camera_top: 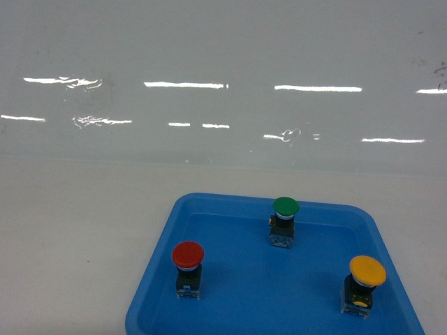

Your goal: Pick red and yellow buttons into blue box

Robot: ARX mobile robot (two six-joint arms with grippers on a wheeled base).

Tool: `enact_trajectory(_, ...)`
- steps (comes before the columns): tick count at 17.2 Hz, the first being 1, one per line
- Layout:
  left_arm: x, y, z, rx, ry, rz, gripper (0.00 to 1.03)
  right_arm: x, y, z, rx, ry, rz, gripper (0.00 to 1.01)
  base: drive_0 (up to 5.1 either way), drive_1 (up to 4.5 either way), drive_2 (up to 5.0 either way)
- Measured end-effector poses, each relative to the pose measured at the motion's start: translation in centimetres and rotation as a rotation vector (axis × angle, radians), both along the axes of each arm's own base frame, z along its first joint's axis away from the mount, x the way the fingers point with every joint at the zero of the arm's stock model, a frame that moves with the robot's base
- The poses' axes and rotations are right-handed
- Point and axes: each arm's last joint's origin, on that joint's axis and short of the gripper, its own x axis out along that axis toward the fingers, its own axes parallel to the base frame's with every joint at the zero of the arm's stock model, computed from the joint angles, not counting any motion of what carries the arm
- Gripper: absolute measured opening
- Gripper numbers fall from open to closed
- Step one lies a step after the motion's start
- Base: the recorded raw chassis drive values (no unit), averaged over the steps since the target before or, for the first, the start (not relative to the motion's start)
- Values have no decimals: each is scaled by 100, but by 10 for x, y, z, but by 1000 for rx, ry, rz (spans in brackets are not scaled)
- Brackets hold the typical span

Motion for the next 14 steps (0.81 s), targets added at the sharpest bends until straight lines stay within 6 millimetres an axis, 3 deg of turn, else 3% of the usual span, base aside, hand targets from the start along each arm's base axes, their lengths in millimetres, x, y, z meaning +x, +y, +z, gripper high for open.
enact_trajectory(11,0,0,0,0,0,0,98,0,0,0,0,3,4,98,0,0,0)
enact_trajectory(14,2,0,2,1,-14,-7,98,8,0,-7,-29,93,22,98,0,0,0)
